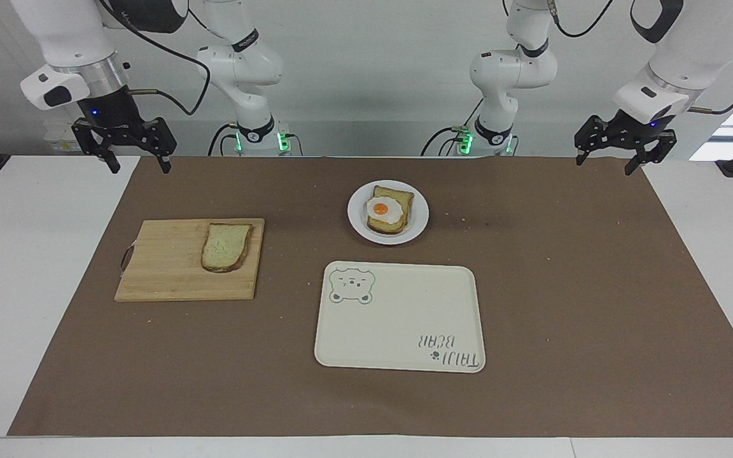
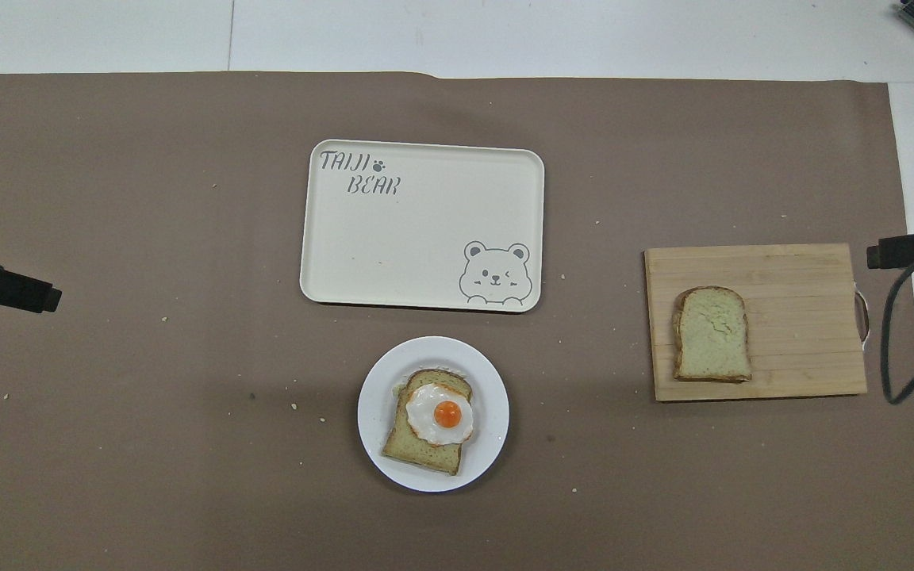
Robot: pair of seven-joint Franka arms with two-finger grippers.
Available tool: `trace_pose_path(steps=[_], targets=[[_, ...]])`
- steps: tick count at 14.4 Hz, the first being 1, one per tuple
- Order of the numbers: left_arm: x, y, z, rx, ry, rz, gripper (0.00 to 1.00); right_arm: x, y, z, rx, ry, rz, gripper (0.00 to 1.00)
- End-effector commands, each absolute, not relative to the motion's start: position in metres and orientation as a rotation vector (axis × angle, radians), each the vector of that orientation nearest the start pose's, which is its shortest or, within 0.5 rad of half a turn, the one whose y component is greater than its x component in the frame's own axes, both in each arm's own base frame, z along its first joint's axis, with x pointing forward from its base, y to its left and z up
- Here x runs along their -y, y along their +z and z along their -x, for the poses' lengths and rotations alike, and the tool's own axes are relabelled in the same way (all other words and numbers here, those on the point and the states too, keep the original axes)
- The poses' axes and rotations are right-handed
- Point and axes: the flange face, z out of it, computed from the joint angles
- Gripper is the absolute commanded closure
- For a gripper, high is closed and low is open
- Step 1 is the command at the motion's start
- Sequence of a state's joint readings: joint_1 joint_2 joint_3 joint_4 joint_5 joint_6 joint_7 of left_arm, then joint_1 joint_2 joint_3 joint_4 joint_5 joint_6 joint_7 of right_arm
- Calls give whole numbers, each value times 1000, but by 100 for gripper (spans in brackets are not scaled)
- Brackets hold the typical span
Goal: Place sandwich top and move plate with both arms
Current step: 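Move the right gripper toward the bread slice on the wooden board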
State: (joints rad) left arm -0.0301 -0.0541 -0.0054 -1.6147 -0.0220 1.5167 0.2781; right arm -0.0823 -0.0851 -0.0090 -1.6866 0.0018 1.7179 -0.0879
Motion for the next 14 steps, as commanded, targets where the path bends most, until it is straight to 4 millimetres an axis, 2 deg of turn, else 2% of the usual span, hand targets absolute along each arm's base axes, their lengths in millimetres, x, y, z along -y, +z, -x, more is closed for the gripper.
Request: trace_pose_path(steps=[1, 5, 14], targets=[[19, 633, -528, -504, 43, 3116, 0, 42, 617, -546, 35, -182, 3126, 0], [19, 633, -528, -504, 43, 3116, 0, 44, 598, -551, 45, -197, 3127, 0], [19, 633, -528, -504, 43, 3116, 0, 44, 537, -573, 55, -137, 3125, 0]])
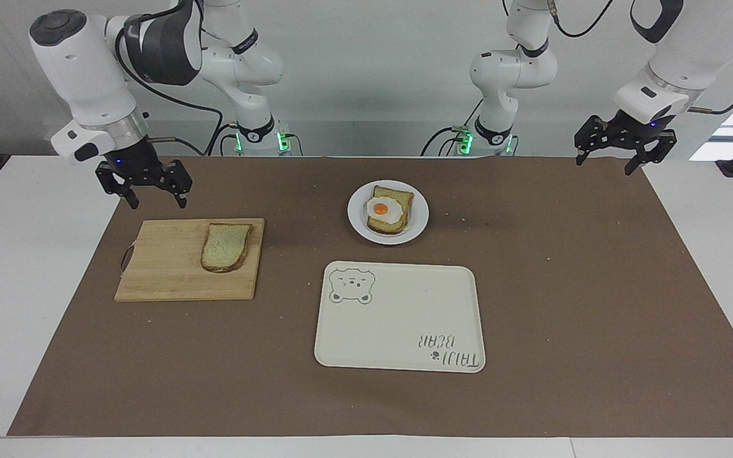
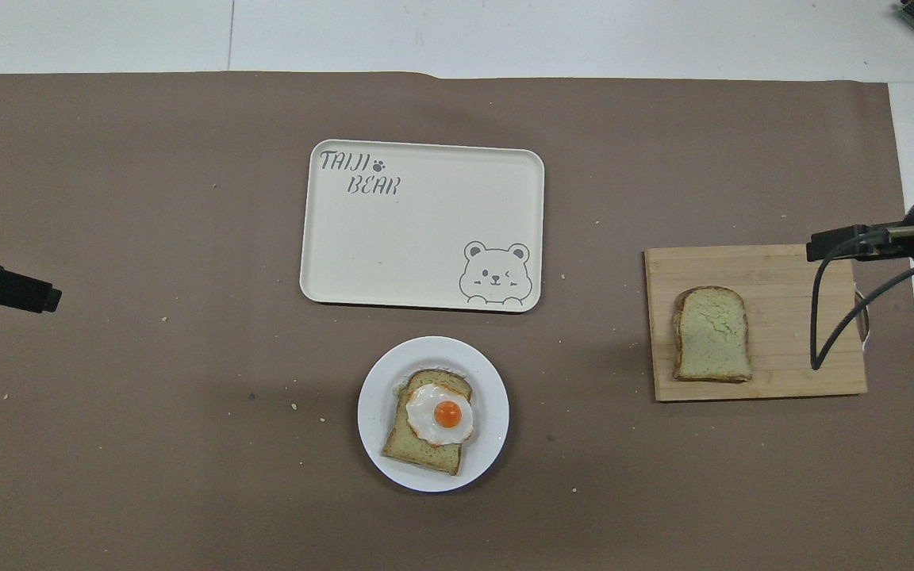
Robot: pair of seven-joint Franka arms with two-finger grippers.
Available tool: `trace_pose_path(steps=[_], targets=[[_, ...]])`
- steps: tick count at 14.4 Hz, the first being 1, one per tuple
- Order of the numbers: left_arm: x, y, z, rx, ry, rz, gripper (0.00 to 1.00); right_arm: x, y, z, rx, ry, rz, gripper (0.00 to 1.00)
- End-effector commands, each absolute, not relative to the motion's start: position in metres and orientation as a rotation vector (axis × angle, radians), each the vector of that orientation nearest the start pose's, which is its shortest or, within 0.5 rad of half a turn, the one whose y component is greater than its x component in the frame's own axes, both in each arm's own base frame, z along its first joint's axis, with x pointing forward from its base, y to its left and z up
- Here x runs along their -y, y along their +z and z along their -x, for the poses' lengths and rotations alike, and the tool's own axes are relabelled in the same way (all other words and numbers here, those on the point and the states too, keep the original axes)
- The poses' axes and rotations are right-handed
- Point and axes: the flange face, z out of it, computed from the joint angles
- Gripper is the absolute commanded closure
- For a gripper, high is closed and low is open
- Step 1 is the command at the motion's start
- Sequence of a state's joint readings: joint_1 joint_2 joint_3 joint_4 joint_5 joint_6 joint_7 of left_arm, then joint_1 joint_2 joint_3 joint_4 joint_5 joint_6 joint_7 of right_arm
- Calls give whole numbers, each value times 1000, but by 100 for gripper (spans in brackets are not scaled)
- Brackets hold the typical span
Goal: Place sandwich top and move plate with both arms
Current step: 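Lower the right gripper onto the bread slice and grasp its edge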
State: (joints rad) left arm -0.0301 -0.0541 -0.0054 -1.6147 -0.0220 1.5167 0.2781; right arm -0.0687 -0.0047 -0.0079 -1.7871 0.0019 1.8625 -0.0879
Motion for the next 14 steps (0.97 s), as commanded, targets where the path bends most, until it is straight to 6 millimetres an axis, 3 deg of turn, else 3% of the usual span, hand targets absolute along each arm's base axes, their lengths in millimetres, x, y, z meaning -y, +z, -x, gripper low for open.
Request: trace_pose_path(steps=[1, 5, 7, 11, 14], targets=[[19, 633, -528, -504, 43, 3116, 0, 43, 530, -575, 57, -125, 3125, 0], [19, 633, -528, -504, 43, 3116, 0, 39, 487, -578, 146, -62, 3040, 0], [19, 633, -528, -504, 43, 3116, 0, 45, 457, -572, 188, -51, 3035, 0], [19, 633, -528, -504, 43, 3116, 0, 59, 417, -562, 271, 11, 3023, 0], [19, 633, -528, -504, 43, 3116, 0, 51, 375, -551, 279, 3, 3023, 0]])
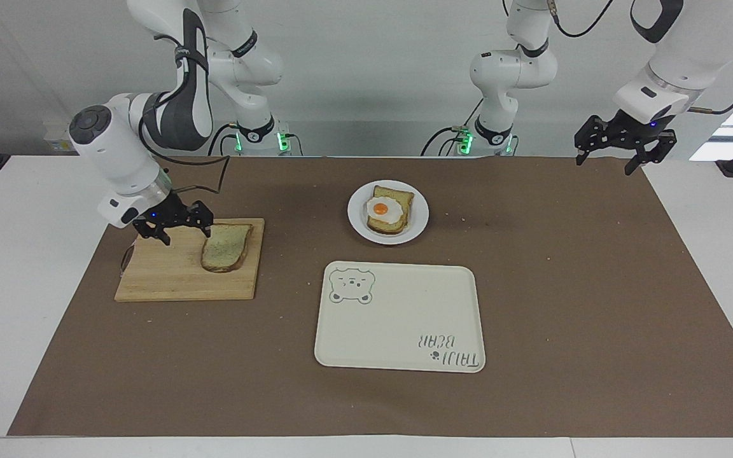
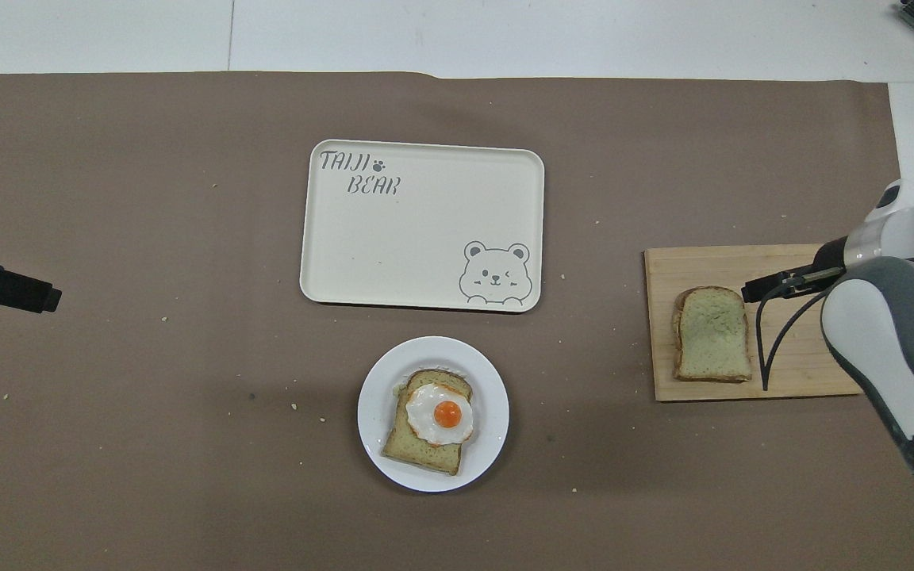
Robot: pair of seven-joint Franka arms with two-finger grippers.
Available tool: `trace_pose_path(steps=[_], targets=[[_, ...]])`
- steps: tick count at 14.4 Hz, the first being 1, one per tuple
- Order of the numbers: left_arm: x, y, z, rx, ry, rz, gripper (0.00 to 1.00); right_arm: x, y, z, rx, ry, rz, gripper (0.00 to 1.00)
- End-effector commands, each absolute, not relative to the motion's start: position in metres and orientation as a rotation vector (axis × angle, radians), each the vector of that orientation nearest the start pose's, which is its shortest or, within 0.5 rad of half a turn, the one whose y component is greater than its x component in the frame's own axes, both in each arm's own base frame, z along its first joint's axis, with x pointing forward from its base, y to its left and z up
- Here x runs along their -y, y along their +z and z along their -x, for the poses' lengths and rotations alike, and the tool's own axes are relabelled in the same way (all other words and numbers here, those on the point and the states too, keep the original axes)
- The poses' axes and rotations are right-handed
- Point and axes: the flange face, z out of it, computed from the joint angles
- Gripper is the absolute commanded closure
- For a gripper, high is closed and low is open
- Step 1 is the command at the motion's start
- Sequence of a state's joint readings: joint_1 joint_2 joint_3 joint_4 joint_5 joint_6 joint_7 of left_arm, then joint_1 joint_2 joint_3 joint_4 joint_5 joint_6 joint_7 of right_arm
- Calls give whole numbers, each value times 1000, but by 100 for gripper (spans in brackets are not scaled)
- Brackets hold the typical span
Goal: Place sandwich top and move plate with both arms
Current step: 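Lower the right gripper onto the bread slice and grasp its edge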
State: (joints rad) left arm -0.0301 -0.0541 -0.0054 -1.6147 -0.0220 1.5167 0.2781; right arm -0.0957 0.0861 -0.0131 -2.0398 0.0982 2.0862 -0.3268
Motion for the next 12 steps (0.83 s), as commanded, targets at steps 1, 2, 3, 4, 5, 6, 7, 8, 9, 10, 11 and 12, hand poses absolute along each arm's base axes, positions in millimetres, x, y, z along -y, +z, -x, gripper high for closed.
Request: trace_pose_path(steps=[1, 2, 3, 4, 5, 6, 7, 8, 9, 10, 11, 12], targets=[[19, 633, -528, -504, 43, 3116, 0, 50, 370, -551, 274, 1, 3022, 0], [19, 633, -528, -504, 43, 3116, 0, 51, 364, -551, 267, 14, 3020, 0], [19, 633, -528, -504, 43, 3116, 0, 54, 362, -549, 252, 19, 3018, 0], [19, 633, -528, -504, 43, 3116, 0, 54, 357, -547, 228, 32, 3003, 0], [19, 633, -528, -504, 43, 3116, 0, 54, 348, -543, 191, 43, 2978, 0], [19, 632, -528, -504, 46, 3116, 0, 54, 342, -541, 161, 40, 2960, 0], [19, 632, -528, -504, 46, 3116, 0, 53, 337, -539, 151, 38, 2959, 0], [19, 632, -528, -504, 46, 3116, 0, 53, 334, -538, 149, 38, 2960, 0], [19, 633, -528, -504, 43, 3116, 0, 54, 330, -537, 151, 44, 2960, 0], [19, 633, -528, -504, 43, 3116, 0, 55, 327, -534, 152, 52, 2958, 0], [19, 632, -528, -504, 46, 3116, 0, 55, 328, -534, 153, 50, 2959, 0], [19, 633, -528, -504, 43, 3116, 0, 55, 327, -534, 154, 52, 2959, 0]])
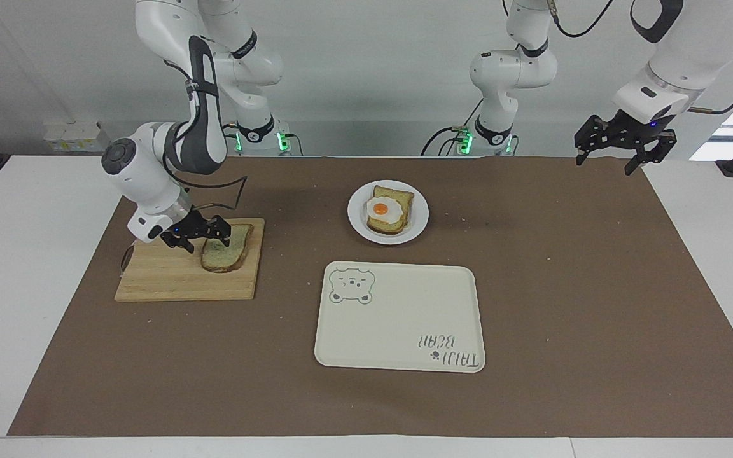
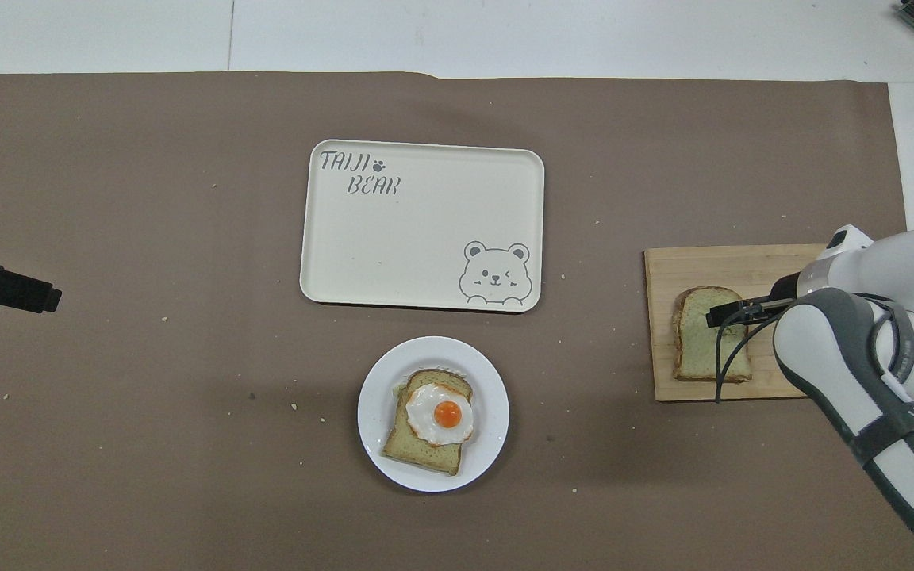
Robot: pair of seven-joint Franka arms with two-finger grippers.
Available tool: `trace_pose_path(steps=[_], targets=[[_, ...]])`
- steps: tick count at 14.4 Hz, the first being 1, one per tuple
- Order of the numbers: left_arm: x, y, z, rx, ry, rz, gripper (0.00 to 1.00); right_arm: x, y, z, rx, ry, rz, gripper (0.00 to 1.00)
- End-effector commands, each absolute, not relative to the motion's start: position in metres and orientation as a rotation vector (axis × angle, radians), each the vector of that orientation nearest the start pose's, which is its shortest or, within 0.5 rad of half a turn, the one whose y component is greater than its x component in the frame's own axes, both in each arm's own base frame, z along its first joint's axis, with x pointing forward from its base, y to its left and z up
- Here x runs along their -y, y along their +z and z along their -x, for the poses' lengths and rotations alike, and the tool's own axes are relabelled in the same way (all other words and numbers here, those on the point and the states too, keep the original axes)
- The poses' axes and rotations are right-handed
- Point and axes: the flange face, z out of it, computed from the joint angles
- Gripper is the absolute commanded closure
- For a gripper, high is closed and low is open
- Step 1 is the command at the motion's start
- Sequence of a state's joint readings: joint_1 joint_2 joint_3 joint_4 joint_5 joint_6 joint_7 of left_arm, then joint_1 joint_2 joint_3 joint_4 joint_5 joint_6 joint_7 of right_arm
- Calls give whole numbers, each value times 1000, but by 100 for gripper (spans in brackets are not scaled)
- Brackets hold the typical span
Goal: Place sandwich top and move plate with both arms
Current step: 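Lower the right gripper onto the bread slice and grasp its edge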
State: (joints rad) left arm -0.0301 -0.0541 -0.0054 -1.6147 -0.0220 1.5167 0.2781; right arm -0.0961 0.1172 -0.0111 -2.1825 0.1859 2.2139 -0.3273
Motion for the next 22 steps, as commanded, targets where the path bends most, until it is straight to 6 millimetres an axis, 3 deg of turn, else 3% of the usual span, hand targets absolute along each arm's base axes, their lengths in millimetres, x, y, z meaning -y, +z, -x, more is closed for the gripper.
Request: trace_pose_path(steps=[1, 4, 8, 13, 15, 20, 22], targets=[[19, 633, -528, -504, 43, 3116, 0, 55, 323, -532, 152, 55, 2959, 0], [19, 633, -528, -504, 43, 3116, 0, 56, 310, -525, 145, 50, 2967, 0], [18, 633, -528, -504, 44, 3114, 0, 55, 309, -523, 145, 57, 2966, 0], [19, 633, -528, -504, 43, 3116, 0, 55, 301, -522, 141, 80, 2963, 61], [19, 633, -528, -504, 43, 3116, 0, 55, 301, -522, 114, 88, 2963, 99], [19, 633, -528, -504, 43, 3116, 0, 56, 304, -524, 113, 99, 2959, 100], [19, 633, -528, -504, 43, 3116, 0, 55, 322, -532, 128, 102, 2949, 100]])
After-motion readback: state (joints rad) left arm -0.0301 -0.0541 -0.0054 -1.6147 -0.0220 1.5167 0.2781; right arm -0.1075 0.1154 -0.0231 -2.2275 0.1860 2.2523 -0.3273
